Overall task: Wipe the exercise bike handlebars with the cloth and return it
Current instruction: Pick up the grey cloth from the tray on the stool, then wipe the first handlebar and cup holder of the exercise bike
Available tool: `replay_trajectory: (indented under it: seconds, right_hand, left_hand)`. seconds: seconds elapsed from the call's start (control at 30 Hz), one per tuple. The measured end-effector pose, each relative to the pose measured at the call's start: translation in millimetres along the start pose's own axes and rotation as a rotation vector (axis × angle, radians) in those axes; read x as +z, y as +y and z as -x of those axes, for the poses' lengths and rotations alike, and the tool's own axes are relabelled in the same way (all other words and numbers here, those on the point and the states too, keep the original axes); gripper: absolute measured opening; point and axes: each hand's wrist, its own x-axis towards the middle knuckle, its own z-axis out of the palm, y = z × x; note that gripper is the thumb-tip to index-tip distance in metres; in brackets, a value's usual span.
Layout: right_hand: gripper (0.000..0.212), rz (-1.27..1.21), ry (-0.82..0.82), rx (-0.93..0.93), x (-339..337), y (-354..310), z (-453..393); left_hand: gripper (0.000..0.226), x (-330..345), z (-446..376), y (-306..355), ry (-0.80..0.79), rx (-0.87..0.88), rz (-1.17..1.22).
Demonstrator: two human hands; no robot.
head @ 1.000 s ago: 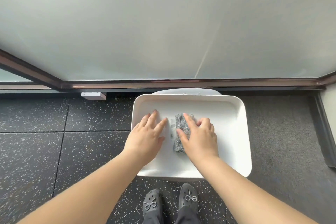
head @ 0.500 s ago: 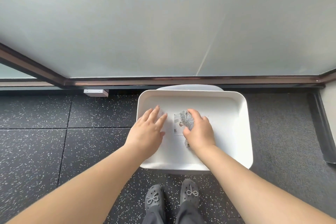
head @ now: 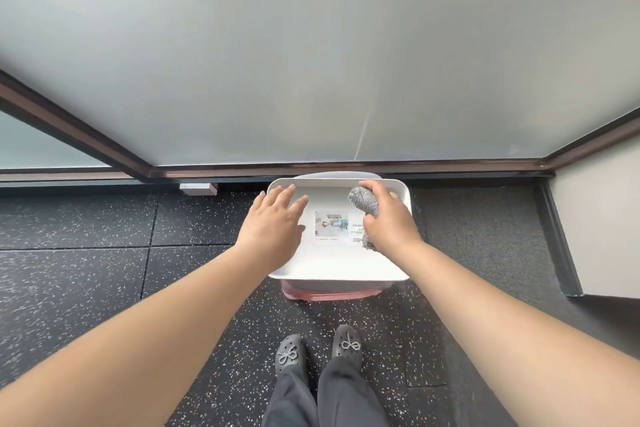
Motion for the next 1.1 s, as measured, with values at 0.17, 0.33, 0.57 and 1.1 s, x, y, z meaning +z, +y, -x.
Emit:
replay_trajectory:
  seconds: [0.17,0.33,0.57,1.1]
  right_hand:
    - [0.05,0.029,0.053,-0.06,-45,-17,47]
    - [0.031,0.005,0.142,-0.103,-75,-29,90]
    - [0.04,0.02,0.263,-0.109,-84,-29,149]
    - [0.048,-0.041,0.51,0.092,-50,39,363]
  left_hand:
    - [0.055,-45,34,14,0.084,0.008,-0.031]
    - [0.054,-75,61,26,0.176,0.041,-0.055]
    - [0.053,-88,106,39,0.208,0.118,-0.1]
    - [0.059,-61,237,88,0.152,0.391,-0.246]
